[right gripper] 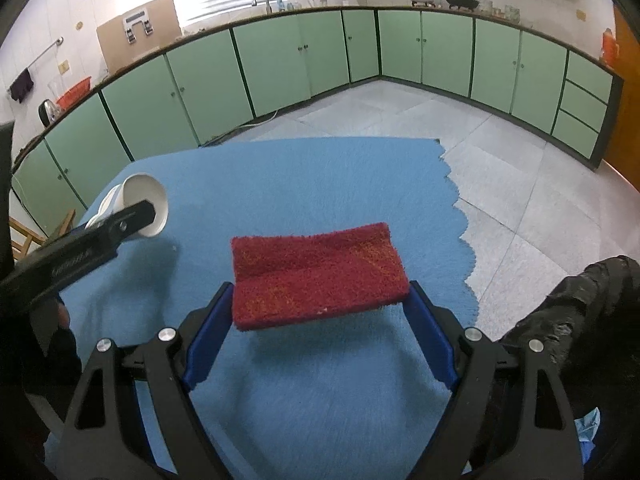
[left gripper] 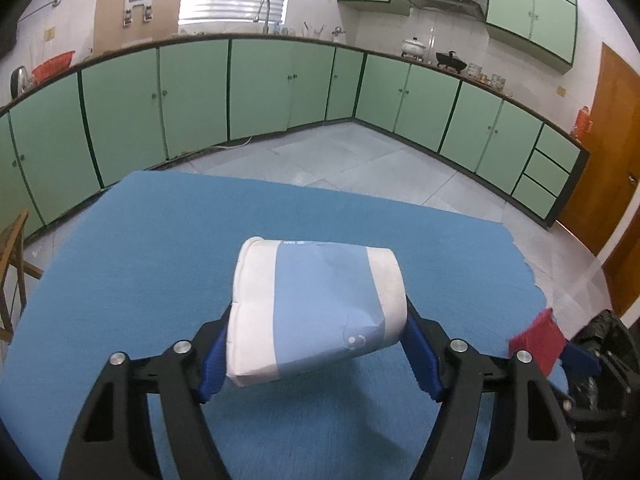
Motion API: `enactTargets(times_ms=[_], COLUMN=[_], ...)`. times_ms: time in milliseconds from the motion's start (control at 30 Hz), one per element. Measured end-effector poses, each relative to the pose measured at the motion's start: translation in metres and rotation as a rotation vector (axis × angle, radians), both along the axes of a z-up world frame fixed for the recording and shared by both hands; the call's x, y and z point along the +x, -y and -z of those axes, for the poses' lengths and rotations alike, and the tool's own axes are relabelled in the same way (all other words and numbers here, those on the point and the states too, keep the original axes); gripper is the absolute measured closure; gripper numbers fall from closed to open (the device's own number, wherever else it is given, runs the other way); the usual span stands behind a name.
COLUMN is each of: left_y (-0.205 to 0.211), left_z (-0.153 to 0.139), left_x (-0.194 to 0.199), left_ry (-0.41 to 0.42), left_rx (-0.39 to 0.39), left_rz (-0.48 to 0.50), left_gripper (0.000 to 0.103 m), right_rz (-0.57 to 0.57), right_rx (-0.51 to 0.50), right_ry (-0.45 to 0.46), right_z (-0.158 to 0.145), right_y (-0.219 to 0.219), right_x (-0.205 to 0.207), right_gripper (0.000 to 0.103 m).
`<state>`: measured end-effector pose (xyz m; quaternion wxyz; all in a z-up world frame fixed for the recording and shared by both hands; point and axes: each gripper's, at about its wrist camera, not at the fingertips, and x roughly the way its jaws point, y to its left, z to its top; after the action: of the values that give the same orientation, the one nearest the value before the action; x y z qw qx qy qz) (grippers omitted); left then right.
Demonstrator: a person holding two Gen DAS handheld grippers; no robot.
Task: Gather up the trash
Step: 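Carry the cup and cloth over the bin and open both tools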
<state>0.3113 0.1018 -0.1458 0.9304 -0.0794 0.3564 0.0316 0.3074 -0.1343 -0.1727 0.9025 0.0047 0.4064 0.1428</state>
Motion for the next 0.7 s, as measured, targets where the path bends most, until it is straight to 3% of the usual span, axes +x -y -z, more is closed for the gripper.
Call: enactTargets(times_ms=[700], left_y=[0.04], left_z=[-0.061], left_x=[-0.109], left_ry=[0.077], left_rx=[0.036], left_rz=[0.122], left_gripper=[0.03], right_rz=[0.036], right_rx=[0.049], right_ry=[0.121], right_z=[-0.083], right_y=[0.036], right_x=[-0.107], right_gripper=[0.022])
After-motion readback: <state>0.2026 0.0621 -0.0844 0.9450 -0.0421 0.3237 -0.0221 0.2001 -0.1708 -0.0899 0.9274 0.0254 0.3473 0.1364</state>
